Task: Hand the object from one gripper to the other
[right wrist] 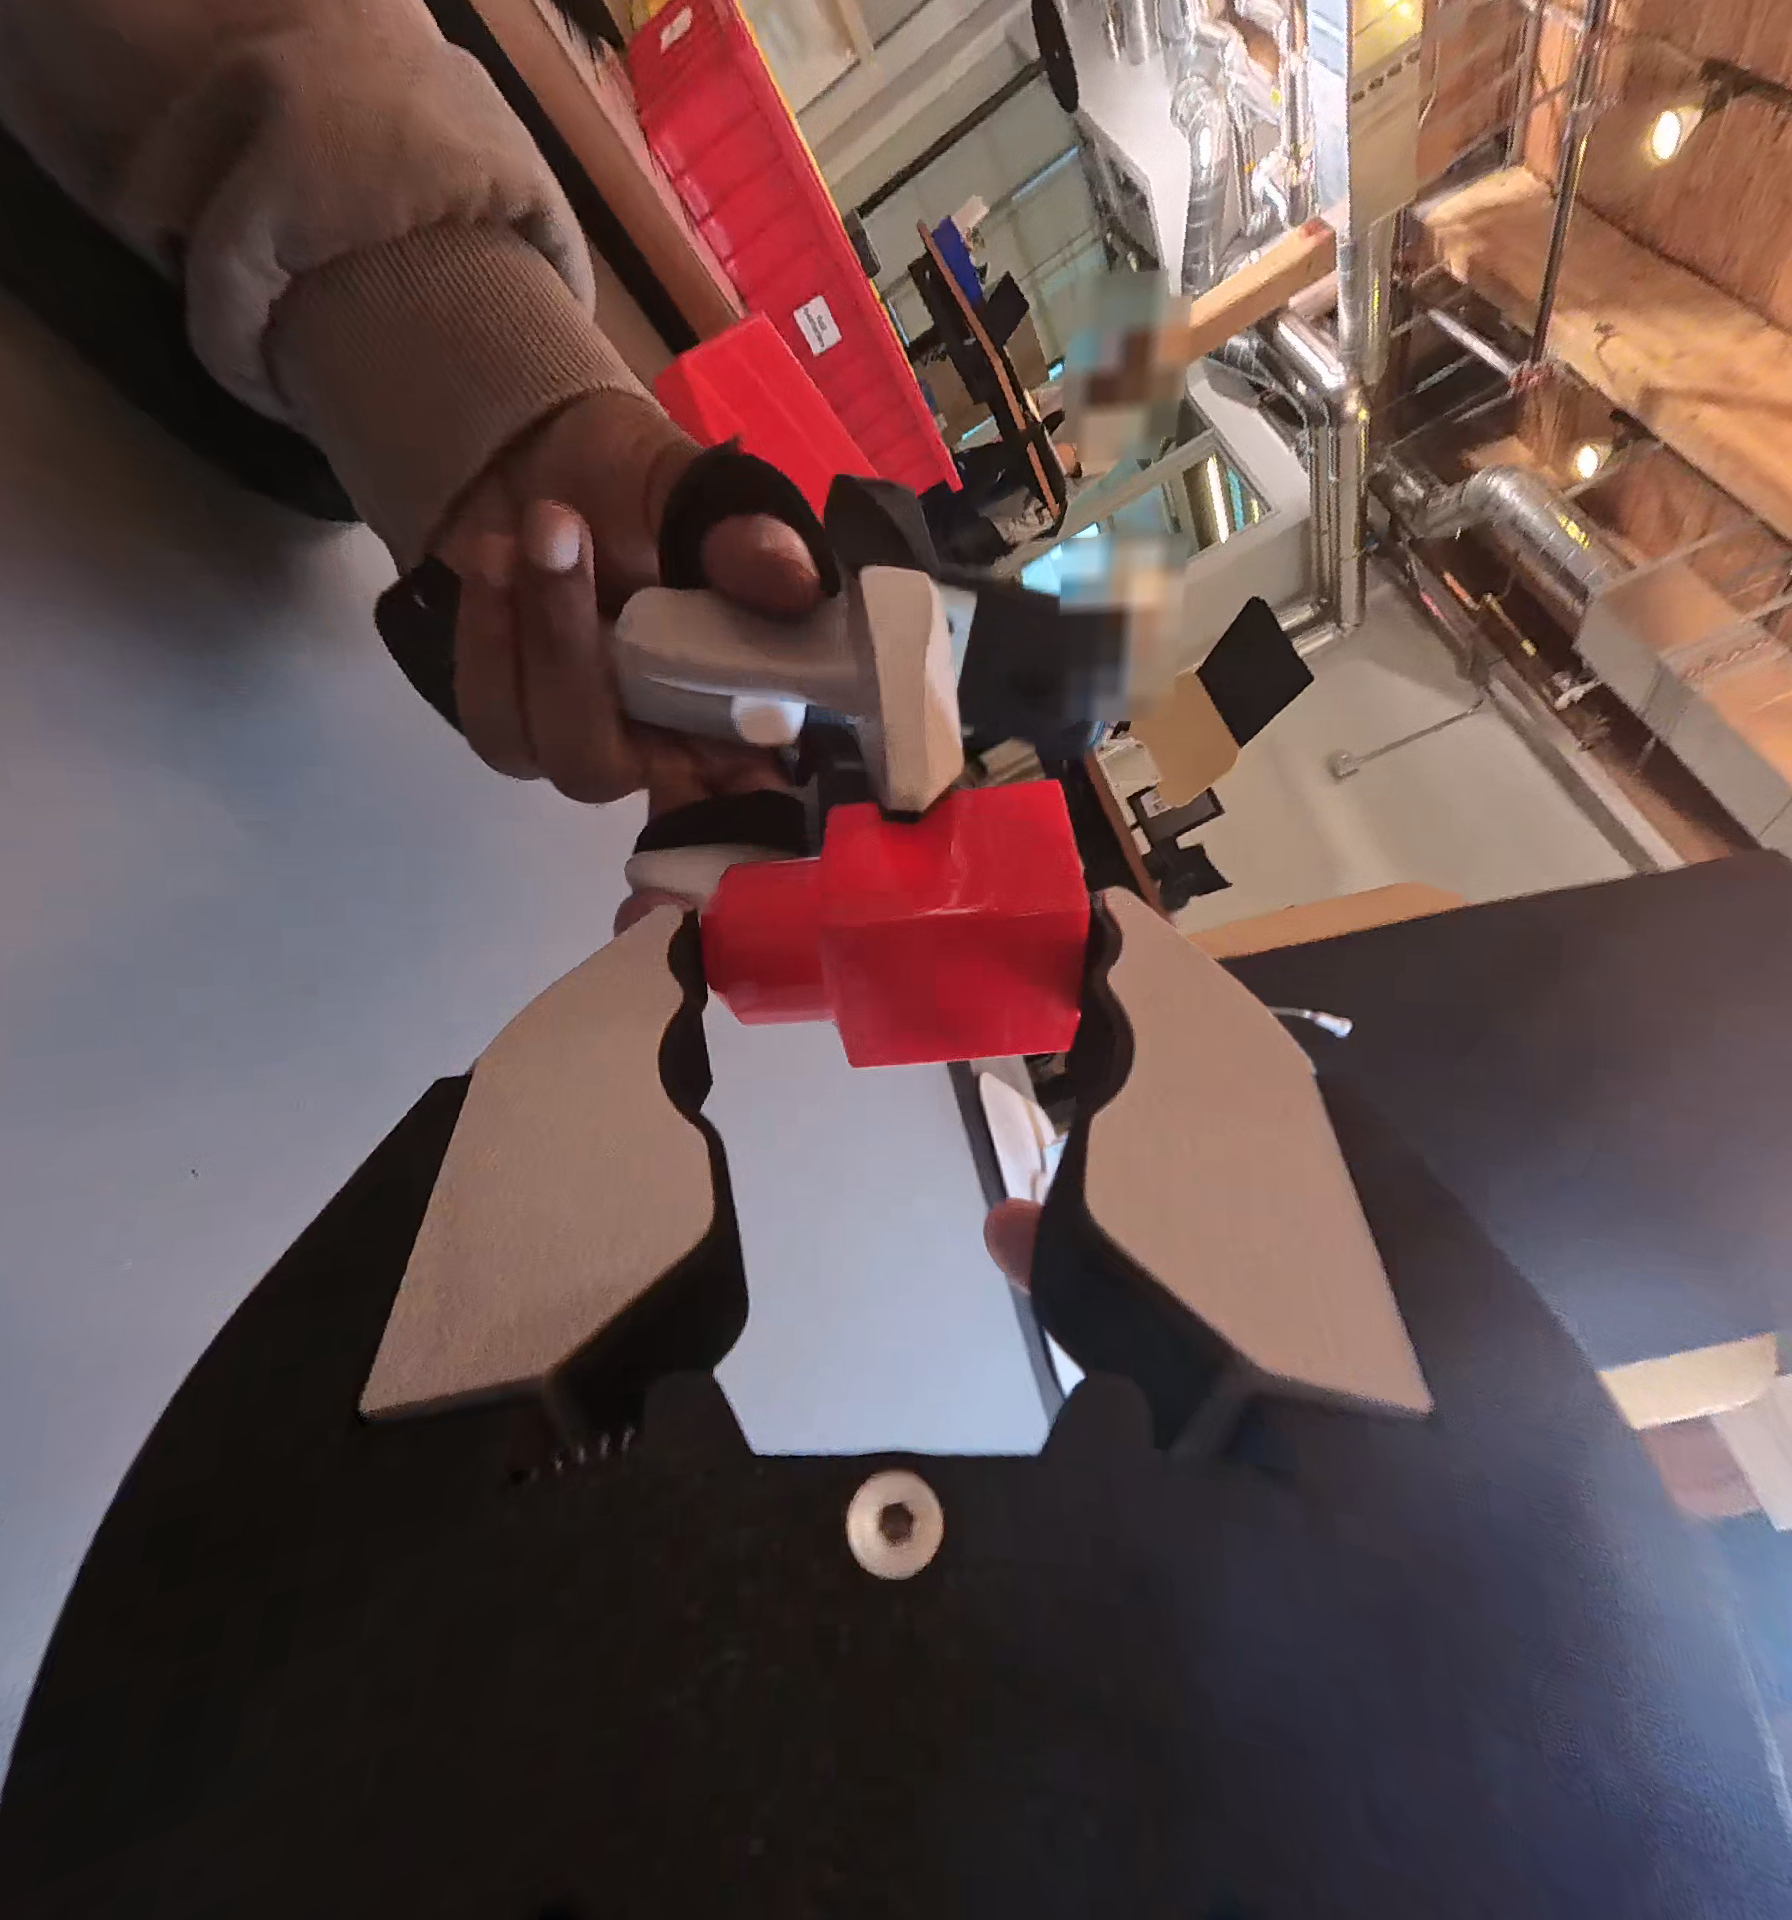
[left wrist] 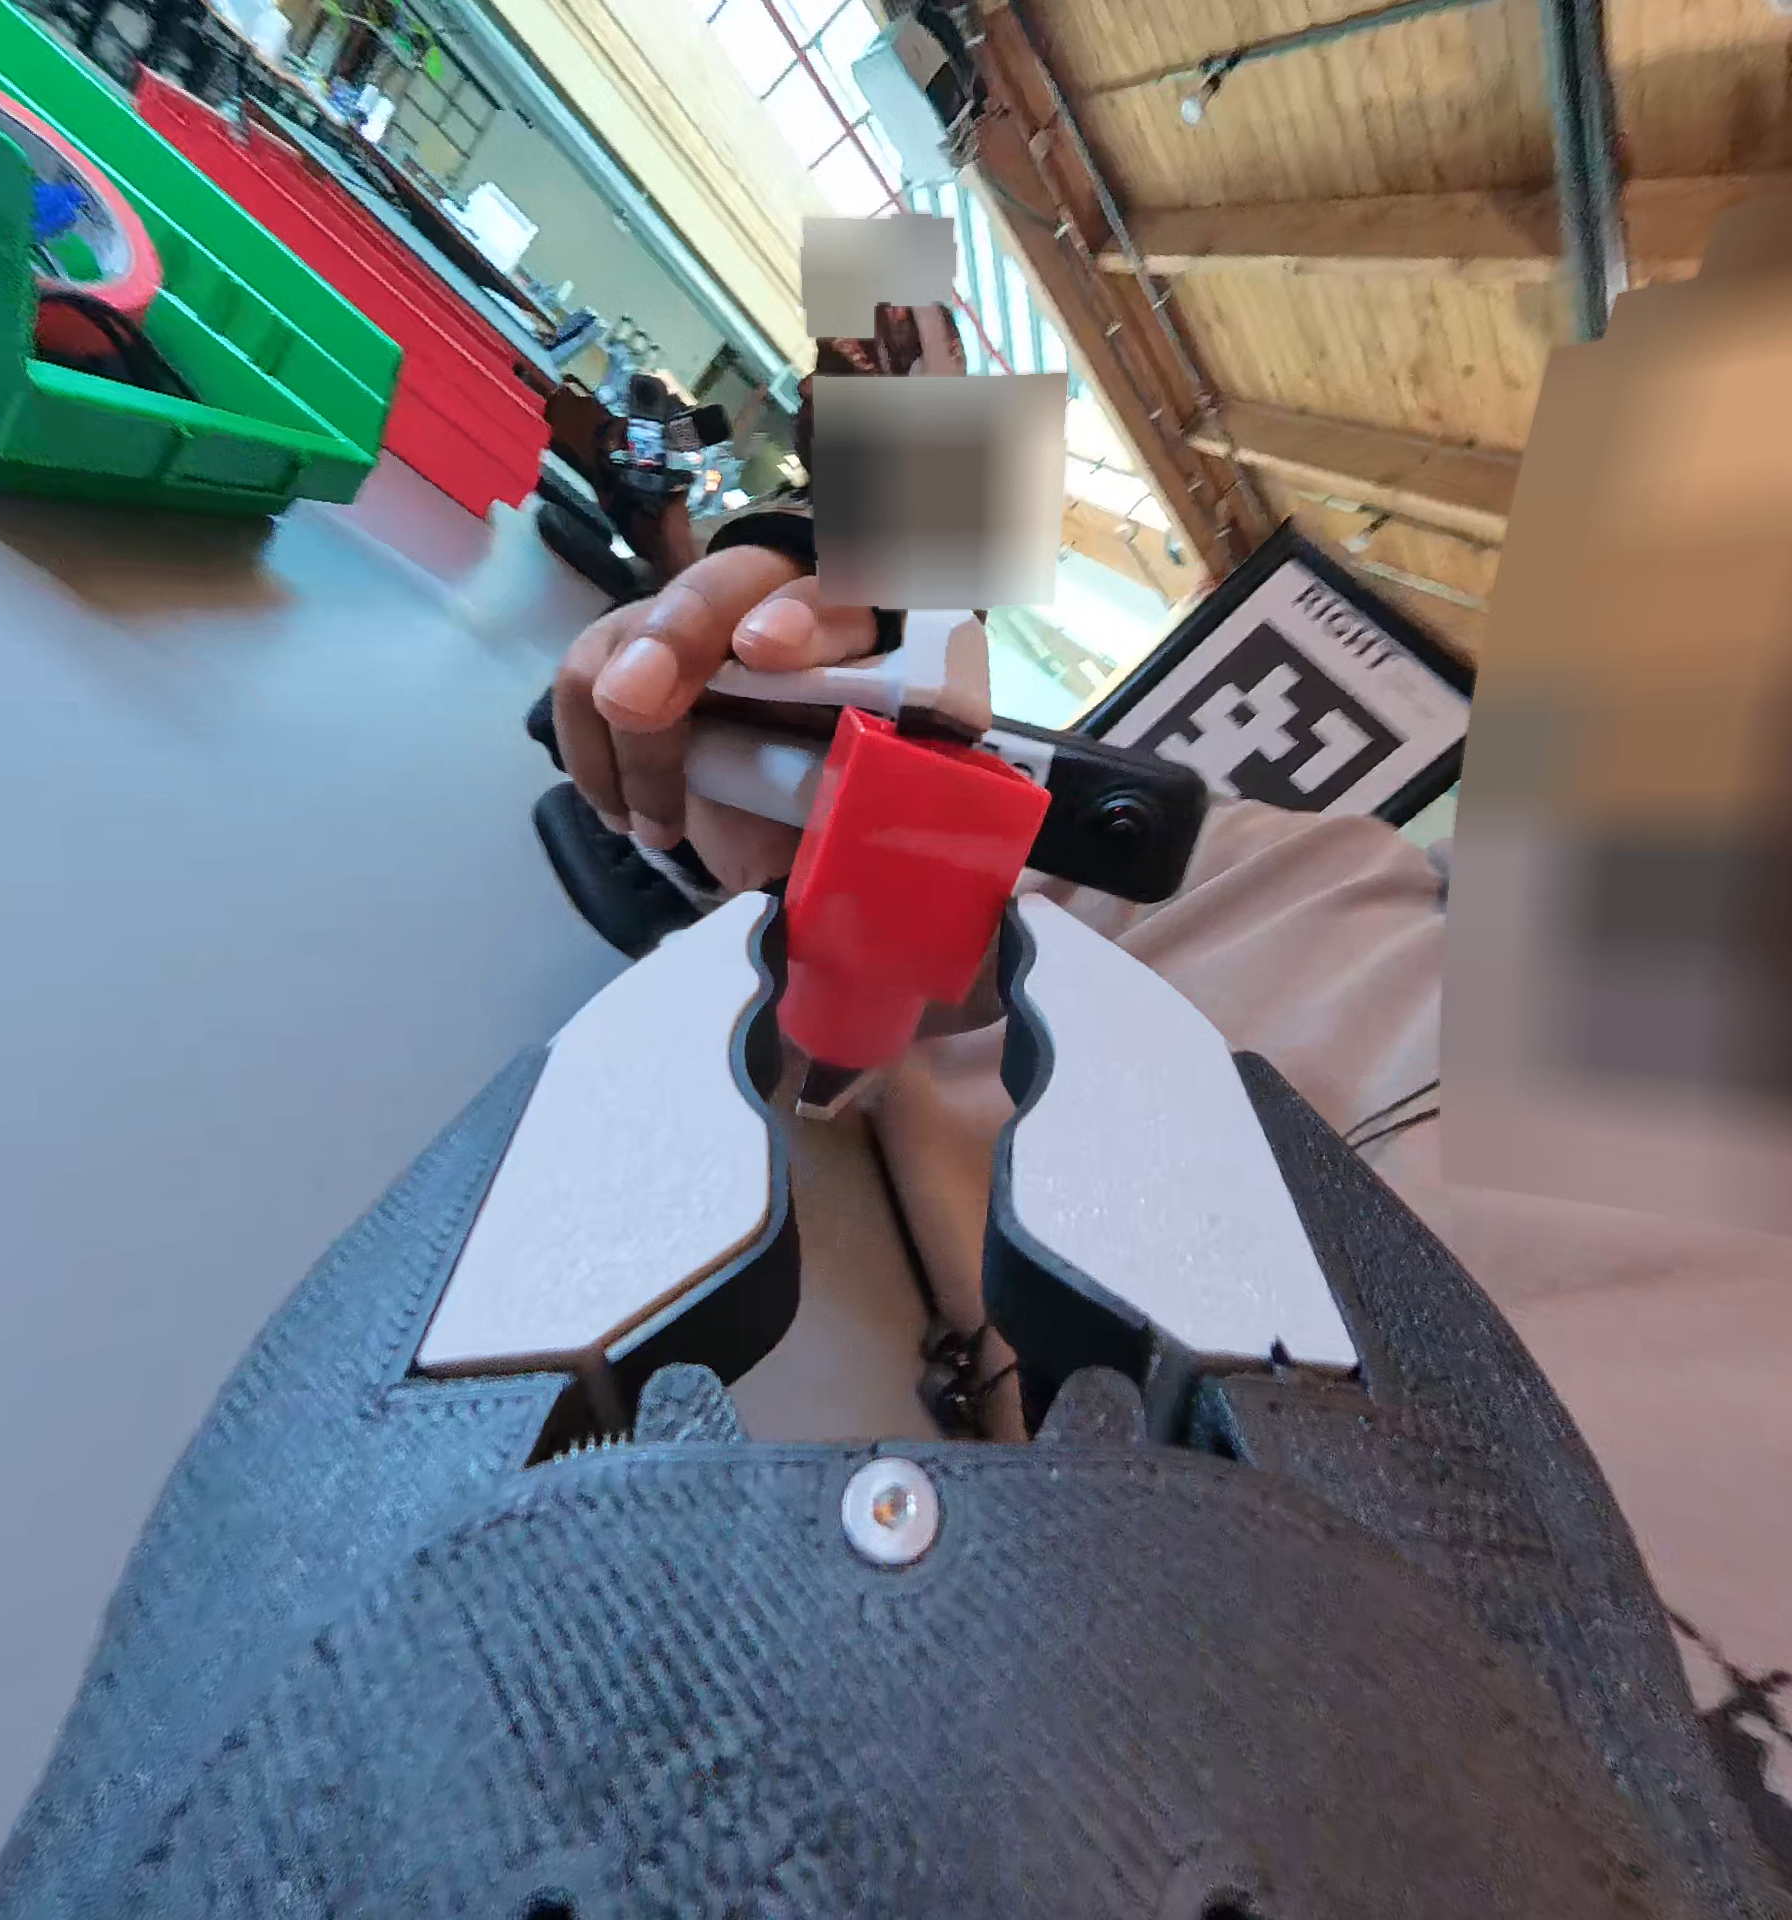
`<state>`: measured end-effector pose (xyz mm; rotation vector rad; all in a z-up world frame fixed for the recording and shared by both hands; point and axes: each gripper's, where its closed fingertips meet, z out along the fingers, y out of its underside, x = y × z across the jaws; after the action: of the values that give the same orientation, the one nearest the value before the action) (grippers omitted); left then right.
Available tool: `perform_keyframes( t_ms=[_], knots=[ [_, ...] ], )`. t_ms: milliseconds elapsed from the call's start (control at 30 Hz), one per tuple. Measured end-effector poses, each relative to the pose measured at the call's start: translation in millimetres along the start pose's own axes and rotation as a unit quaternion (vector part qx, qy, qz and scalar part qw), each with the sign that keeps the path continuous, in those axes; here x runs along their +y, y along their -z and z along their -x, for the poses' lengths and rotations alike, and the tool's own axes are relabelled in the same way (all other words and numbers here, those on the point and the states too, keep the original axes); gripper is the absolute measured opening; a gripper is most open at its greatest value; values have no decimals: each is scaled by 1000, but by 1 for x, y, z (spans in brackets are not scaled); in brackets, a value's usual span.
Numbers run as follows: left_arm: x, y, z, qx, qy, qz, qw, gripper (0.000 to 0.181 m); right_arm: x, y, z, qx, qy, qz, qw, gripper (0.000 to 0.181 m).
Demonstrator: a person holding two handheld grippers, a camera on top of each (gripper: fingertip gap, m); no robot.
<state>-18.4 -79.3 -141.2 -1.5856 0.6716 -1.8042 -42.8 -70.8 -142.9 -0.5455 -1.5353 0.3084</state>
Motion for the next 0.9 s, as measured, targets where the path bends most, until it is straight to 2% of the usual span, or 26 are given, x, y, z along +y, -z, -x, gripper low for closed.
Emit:
perform_keyframes(
  t_ms=[67, 100, 167, 200, 267, 333, 400, 467, 533, 567, 633, 667, 700, 733, 767, 833, 900],
  knots=[
    [-3, 2, 7, -59, -59, 10, 996, 37, 6, -2, -3, -9, -69, 2, 998, 67],
    [-5, 6, 14, -101, -98, 21, 990, 37, 6, -1, -6, -21, -133, -8, 991, 66],
    [-9, 18, 28, -195, -187, 51, 962, 37, 9, 1, -16, -42, -271, -28, 961, 65],
    [-12, 26, 37, -246, -228, 69, 940, 37, 13, 2, -21, -52, -331, -31, 942, 65],
    [-18, 43, 52, -342, -318, 109, 877, 37, 25, 2, -29, -68, -450, -21, 890, 64],
    [-23, 55, 62, -419, -407, 157, 796, 37, 38, -1, -25, -95, -561, 10, 822, 64],
    [-24, 60, 67, -467, -473, 197, 721, 37, 48, -5, -15, -112, -629, 40, 768, 66],
    [-20, 59, 72, -491, -517, 235, 661, 37, 55, -10, -6, -103, -668, 61, 734, 66],
    [-16, 54, 73, -503, -546, 259, 618, 38, 59, -17, 5, -93, -684, 84, 718, 64],
    [-15, 52, 73, -507, -556, 268, 602, 37, 59, -19, 10, -93, -681, 92, 721, 60],
    [-13, 47, 72, -510, -573, 279, 577, 37, 57, -22, 18, -103, -667, 95, 732, 37],
    [-13, 47, 71, -512, -581, 281, 568, 37, 56, -22, 17, -102, -663, 90, 736, 36],
    [-15, 46, 69, -507, -585, 273, 571, 37, 54, -21, 15, -107, -657, 81, 742, 36],
    [-17, 44, 65, -496, -582, 252, 593, 37, 51, -20, 9, -107, -655, 59, 746, 36],
    [-19, 42, 60, -480, -564, 224, 634, 37, 48, -18, 0, -104, -650, 28, 753, 35],
    [-22, 40, 51, -432, -468, 156, 755, 42, 42, -9, -16, -94, -609, -25, 787, 36],
    [-28, 37, 40, -340, -312, 68, 885, 48, 35, 0, -29, -66, -524, -64, 847, 35]
  ],
)
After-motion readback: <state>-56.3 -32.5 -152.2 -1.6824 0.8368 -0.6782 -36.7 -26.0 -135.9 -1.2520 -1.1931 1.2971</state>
